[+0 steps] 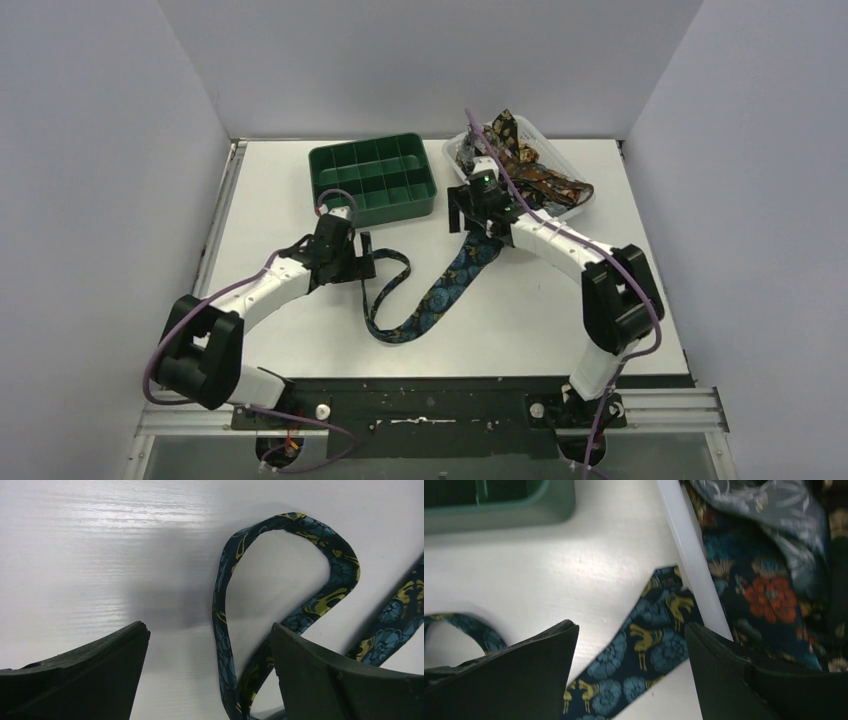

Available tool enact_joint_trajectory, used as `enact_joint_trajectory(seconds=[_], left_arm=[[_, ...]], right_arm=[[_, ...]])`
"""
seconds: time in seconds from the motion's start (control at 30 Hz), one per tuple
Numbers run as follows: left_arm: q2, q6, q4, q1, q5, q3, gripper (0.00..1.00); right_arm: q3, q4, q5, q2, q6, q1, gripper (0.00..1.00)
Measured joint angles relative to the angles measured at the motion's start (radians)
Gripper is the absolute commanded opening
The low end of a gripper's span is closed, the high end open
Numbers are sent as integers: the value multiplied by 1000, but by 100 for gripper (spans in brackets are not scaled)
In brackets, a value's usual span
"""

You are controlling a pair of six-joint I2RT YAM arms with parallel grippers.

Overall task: Roll the ties
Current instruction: Place the tie at the center of the board, then flatten out the tie at the center of the board.

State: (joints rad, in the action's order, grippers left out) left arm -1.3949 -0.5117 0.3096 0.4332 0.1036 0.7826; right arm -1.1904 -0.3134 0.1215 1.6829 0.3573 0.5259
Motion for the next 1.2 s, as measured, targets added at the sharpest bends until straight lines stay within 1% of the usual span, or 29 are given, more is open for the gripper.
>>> enact_joint_trajectory(seconds=[0.1, 0.2, 0.33, 0.43, 0.5, 0.6, 0.7, 0.87, 0.97, 1.07, 1.2], left_arm=[[-39, 16, 3, 0, 14, 16, 87], [-63, 29, 4, 0, 25, 30, 85], [-93, 56, 7, 0, 34, 53, 85], [-111, 72, 8, 0, 39, 60, 83], [-129, 80, 9, 0, 39, 67, 80], [-156, 93, 8, 0, 27, 84, 78], [-183, 110, 8, 0, 19, 103, 78], [-224, 145, 21, 6, 27, 153, 80], [-228, 173, 34, 10, 39, 181, 80], [-228, 215, 35, 18, 41, 206, 79], [-257, 275, 39, 45, 43, 244, 71]], right_arm=[[-117, 19, -2, 103, -21, -13, 81], [-193, 26, -6, 195, -23, -28, 81], [-207, 17, -9, 252, -20, -88, 82], [-207, 8, -14, 253, -23, -174, 82], [-207, -3, -26, 251, -28, -238, 82], [-185, 0, -56, 239, -36, -289, 82], [-144, -8, -74, 209, -37, -266, 83], [-135, -18, -78, 201, -38, -127, 83], [-135, -19, -77, 201, -34, -77, 83], [-134, -24, -65, 201, -32, -75, 83], [-133, -32, -39, 201, -31, -92, 83]])
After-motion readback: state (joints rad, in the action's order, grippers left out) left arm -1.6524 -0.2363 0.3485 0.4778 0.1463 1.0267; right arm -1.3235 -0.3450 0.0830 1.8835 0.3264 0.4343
